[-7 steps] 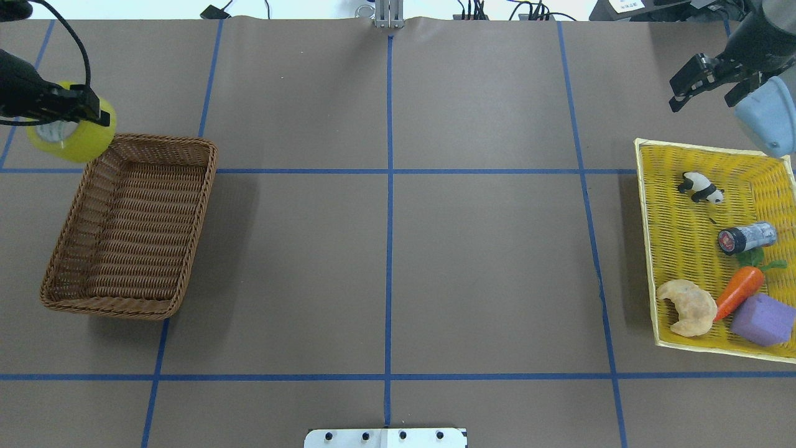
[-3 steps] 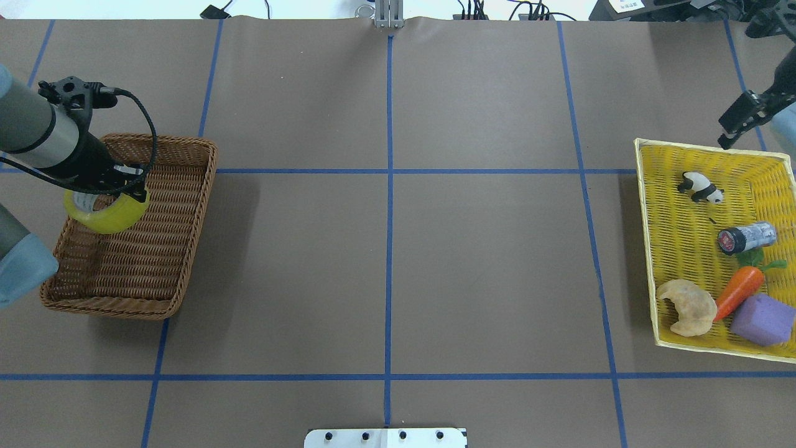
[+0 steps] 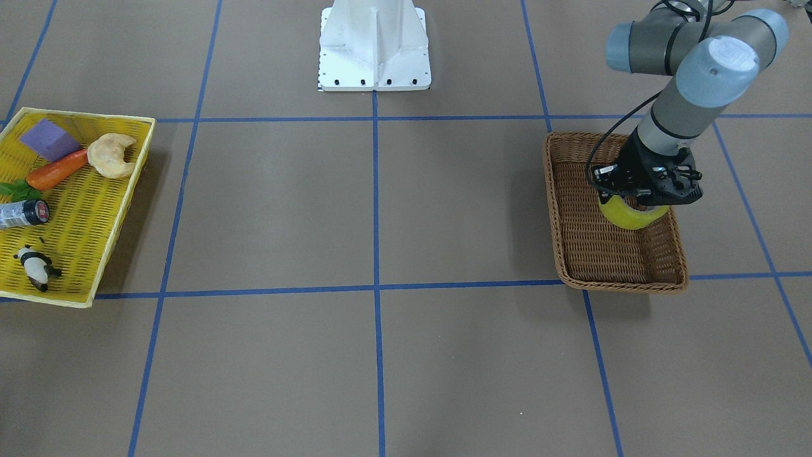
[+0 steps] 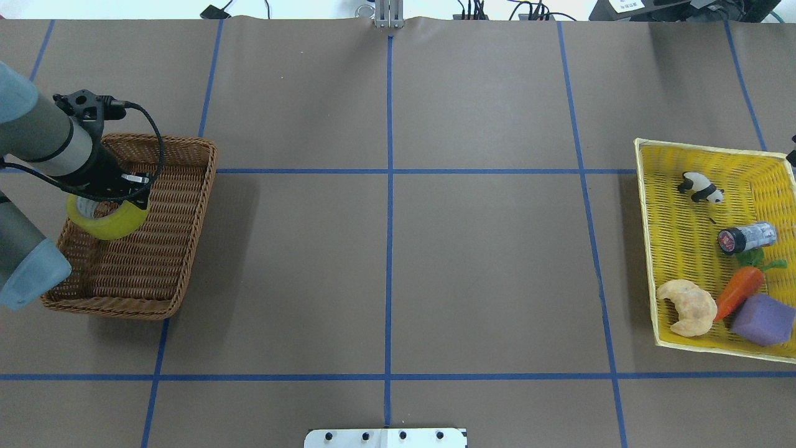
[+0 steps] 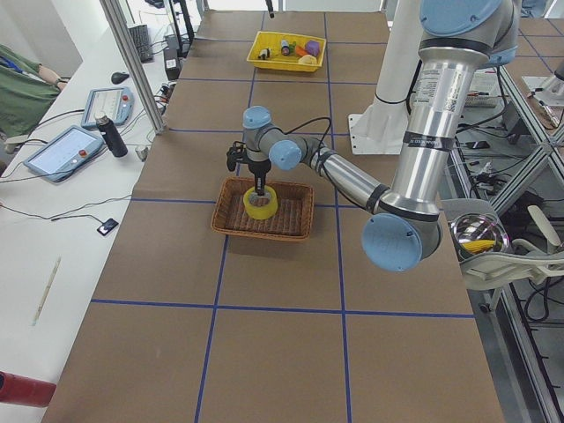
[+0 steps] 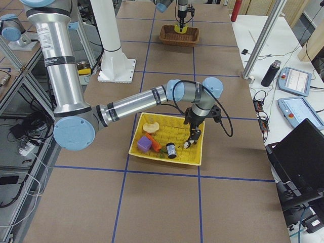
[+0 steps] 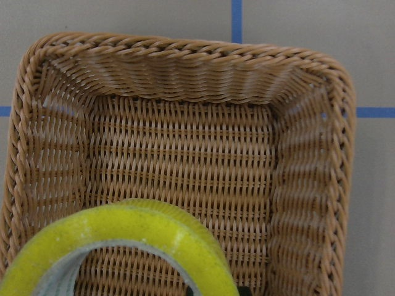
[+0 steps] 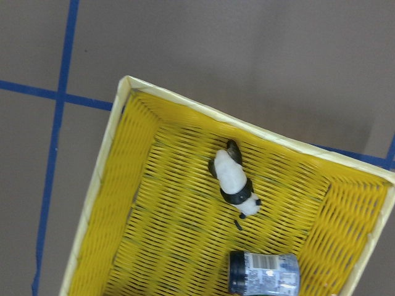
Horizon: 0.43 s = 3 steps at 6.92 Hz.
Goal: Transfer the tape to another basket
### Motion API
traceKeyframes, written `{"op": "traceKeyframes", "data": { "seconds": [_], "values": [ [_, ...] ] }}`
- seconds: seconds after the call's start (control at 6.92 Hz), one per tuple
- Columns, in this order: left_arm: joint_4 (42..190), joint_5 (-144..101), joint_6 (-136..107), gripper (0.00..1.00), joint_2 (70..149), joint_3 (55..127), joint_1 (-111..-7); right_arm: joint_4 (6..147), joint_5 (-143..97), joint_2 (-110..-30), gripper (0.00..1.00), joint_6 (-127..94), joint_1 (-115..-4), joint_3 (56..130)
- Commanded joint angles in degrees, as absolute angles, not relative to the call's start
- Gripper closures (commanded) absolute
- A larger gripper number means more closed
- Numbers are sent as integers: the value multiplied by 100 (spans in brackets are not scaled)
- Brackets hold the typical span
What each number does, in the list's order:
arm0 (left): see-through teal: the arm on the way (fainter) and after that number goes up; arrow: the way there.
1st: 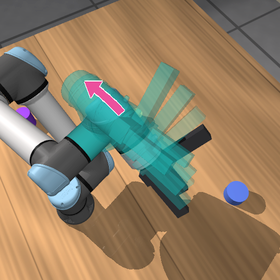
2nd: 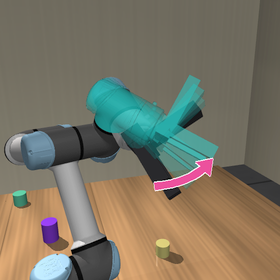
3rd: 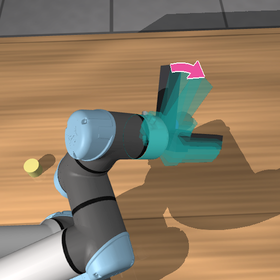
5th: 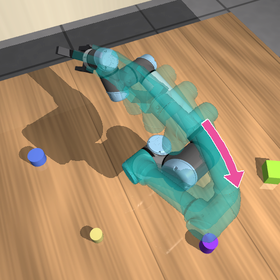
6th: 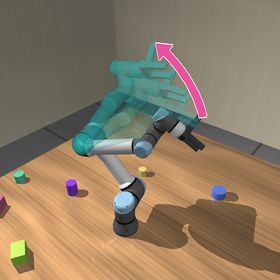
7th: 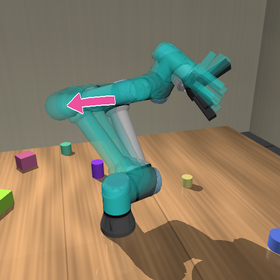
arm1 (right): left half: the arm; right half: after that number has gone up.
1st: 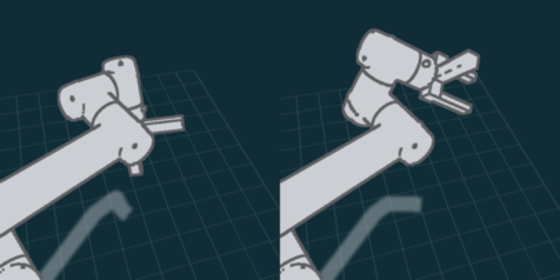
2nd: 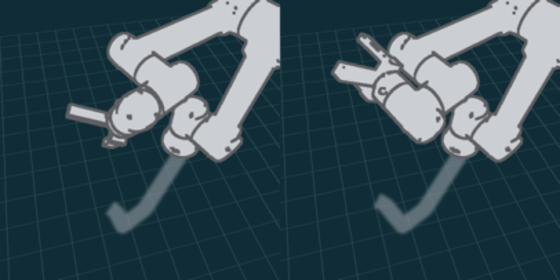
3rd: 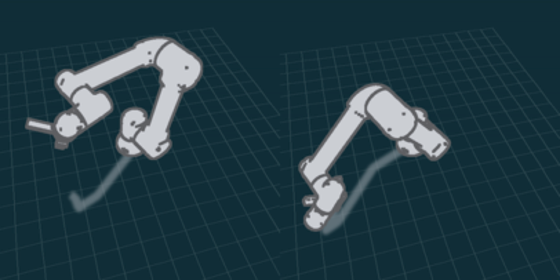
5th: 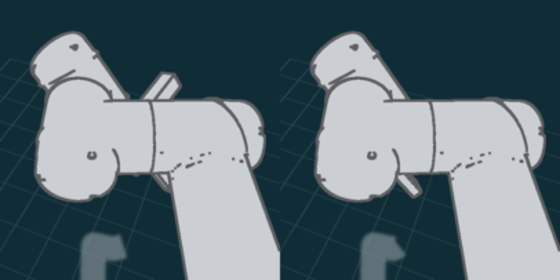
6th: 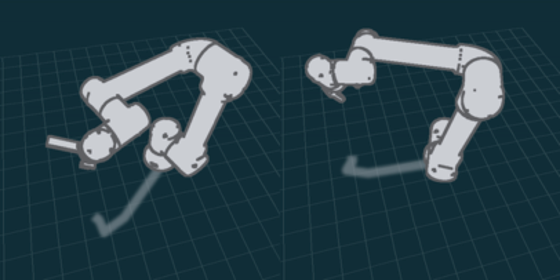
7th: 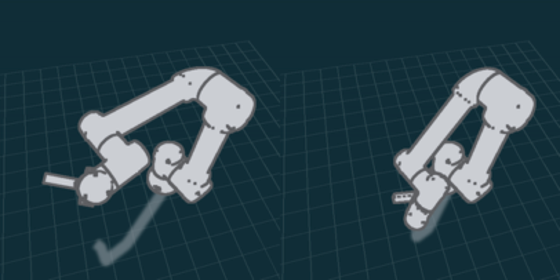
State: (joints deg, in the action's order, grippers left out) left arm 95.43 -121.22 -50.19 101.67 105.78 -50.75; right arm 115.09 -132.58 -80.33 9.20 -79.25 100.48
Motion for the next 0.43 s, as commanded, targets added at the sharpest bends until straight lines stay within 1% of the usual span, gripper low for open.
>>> {"op": "traceKeyframes", "data": {
  "seconds": [0.0,0.14,0.29],
  "values": [
    [9562,-12120,-5175,60,10178,10424,-5002,11505,-13219,-8270,0,1309,-8164,10020],
    [9571,-12120,-5272,28,10178,10415,-4914,11496,-13236,-8340,0,1336,-8200,10002],
    [9571,-12007,-5273,1,10178,10432,-4887,11496,-13228,-8332,0,1353,-8218,10002]
  ]
}}
